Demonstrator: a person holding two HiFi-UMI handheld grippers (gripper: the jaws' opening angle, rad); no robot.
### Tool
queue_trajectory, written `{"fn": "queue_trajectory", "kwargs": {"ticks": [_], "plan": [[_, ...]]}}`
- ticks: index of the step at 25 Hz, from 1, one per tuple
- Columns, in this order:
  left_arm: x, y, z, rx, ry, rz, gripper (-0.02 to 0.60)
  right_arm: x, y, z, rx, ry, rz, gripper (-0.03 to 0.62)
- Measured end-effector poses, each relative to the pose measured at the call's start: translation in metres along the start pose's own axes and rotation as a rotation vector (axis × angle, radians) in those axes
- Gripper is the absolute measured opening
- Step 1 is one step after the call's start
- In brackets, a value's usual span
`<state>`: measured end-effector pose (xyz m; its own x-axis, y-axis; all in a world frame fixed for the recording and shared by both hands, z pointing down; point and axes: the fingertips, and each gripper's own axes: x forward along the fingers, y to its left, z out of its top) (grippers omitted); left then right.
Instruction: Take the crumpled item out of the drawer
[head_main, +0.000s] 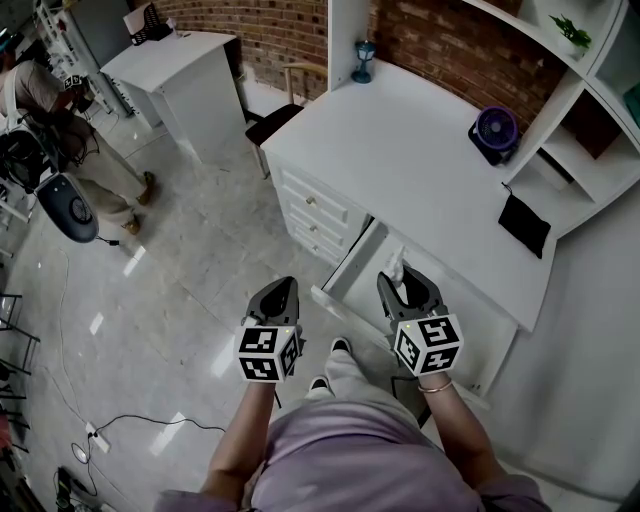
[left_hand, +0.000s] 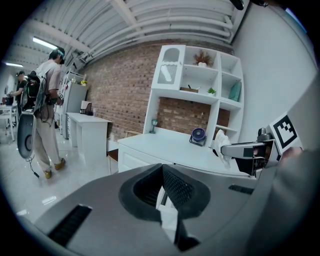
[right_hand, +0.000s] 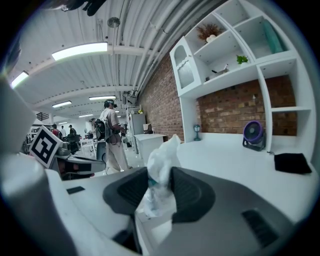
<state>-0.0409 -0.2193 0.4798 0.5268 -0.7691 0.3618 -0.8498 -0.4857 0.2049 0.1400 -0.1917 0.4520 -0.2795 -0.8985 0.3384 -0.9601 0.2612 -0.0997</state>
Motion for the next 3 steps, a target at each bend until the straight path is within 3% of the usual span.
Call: {"fn": "queue_trajectory", "kwargs": {"ticks": [3], "plan": [[0.0007,0.0009,0.0007,-0.001,-0.001,0.001,0.000,0.0016,0.0003,0.0003,-0.001,0.002,0.005,0.149]]}}
